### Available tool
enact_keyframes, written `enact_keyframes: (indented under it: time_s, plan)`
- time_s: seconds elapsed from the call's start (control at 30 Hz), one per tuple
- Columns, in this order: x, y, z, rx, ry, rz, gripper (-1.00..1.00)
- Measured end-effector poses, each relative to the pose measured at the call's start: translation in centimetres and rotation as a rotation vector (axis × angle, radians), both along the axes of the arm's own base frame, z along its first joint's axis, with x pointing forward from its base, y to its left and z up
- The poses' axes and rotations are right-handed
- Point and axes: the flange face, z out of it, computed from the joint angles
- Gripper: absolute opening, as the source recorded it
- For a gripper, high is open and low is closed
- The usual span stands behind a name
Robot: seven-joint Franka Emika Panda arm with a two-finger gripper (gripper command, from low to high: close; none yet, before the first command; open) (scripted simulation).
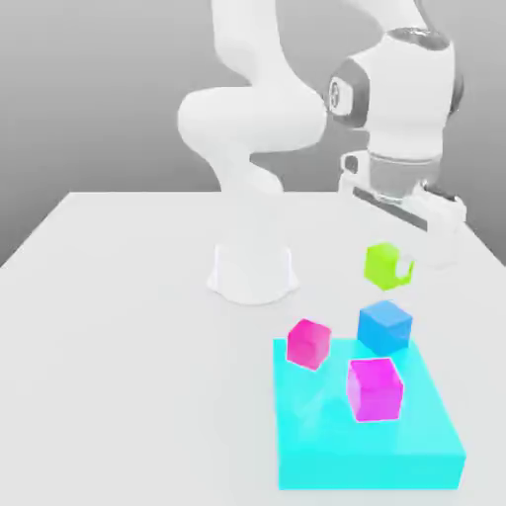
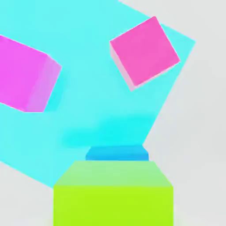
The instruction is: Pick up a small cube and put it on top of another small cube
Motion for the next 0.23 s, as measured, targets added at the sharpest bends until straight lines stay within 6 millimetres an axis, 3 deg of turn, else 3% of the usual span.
enact_keyframes:
  time_s: [0.1,0.13,0.23]
  plan:
    - [-0.2,0.1,-2.6,0.001,0.000,0.005,-1.00]
    - [-0.3,0.1,-3.4,0.003,0.000,0.006,1.00]
    - [-0.3,0.1,-3.4,0.003,0.000,0.006,1.00]
